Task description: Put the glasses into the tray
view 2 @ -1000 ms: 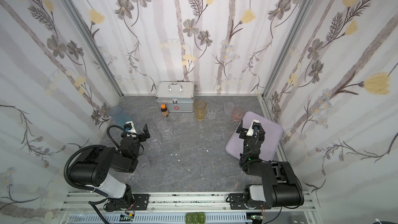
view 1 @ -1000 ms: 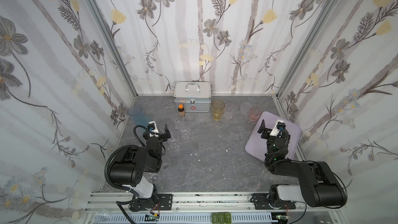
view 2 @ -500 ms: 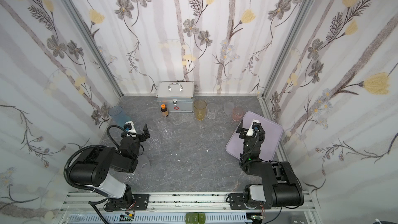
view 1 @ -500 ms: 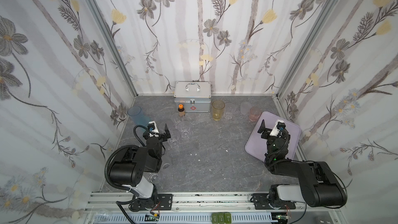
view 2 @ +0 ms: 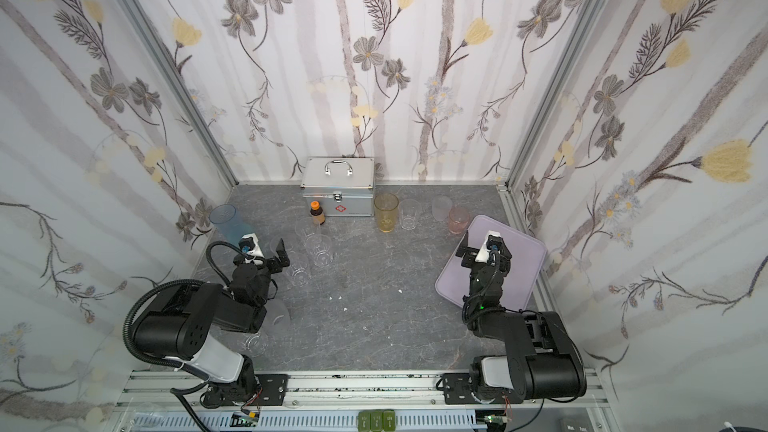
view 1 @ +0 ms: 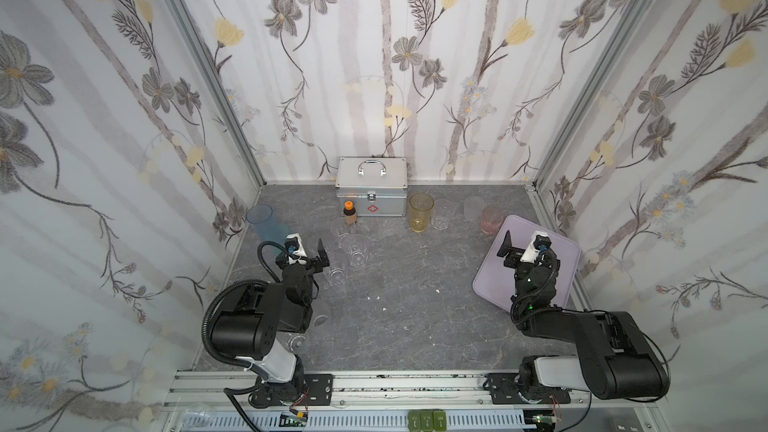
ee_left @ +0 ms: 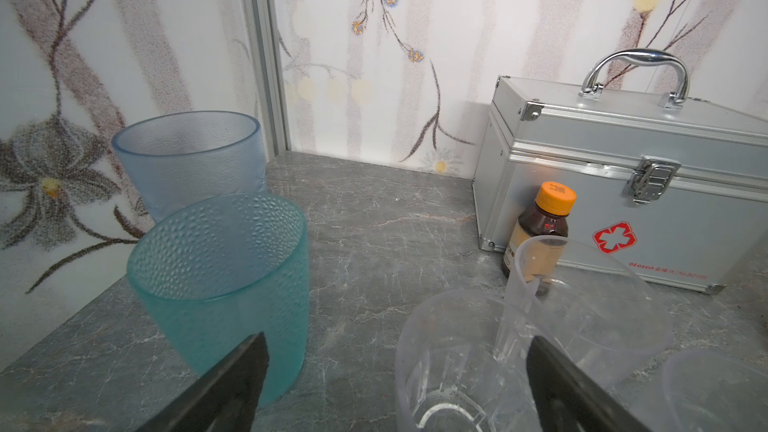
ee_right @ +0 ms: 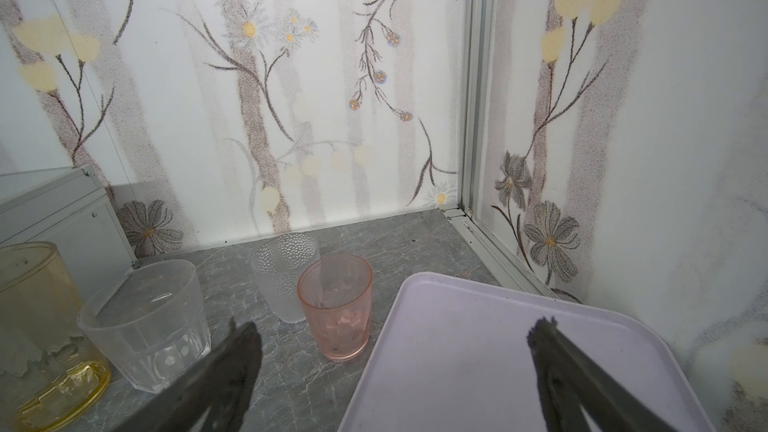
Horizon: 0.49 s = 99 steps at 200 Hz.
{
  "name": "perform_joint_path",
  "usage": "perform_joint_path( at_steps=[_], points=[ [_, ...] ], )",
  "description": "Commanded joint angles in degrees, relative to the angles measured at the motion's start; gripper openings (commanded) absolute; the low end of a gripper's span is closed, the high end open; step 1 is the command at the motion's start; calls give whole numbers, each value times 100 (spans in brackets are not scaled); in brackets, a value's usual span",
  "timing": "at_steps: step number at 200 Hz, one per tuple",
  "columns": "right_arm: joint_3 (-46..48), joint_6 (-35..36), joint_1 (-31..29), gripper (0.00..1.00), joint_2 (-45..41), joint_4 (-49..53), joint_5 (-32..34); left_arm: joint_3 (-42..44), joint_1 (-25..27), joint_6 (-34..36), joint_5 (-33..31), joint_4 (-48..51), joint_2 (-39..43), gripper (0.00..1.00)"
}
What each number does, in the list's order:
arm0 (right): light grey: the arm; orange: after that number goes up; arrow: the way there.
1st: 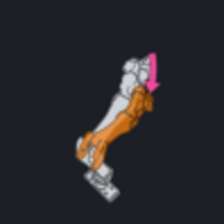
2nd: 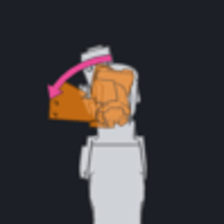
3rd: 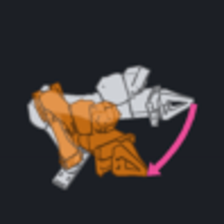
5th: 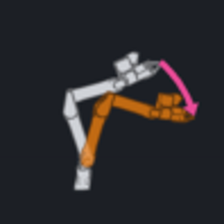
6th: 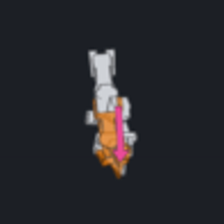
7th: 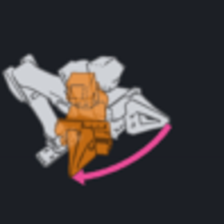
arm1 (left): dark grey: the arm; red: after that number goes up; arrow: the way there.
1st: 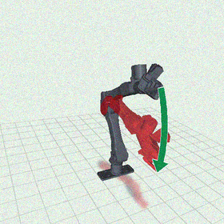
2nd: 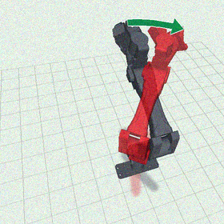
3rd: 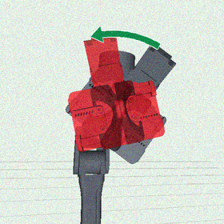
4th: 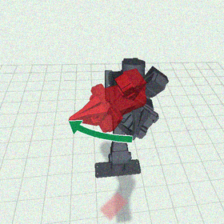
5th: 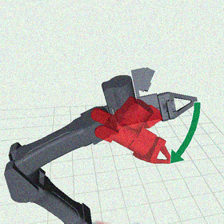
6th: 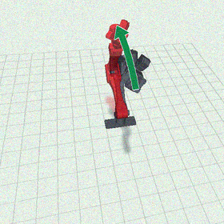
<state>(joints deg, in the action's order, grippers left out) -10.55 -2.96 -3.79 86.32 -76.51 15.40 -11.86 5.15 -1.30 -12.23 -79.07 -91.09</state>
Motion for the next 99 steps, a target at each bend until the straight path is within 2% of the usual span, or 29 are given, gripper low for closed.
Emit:
perform_joint_path(
  at_steps=[1,46,69,99],
  points=[
    [-8,47,1,100,17,-19,-11,-12,0,28,1,-122,1,100],
    [-5,-49,88,100,-1,-4,-73,-29,-12,9,-1,-121,-5,100],
    [-4,-86,133,100,-2,-4,-134,-62,-83,-258,-537,-110,-27,100],
    [0,-82,132,100,3,0,-134,-28,-179,-362,-425,-80,20,100]
  ],
)
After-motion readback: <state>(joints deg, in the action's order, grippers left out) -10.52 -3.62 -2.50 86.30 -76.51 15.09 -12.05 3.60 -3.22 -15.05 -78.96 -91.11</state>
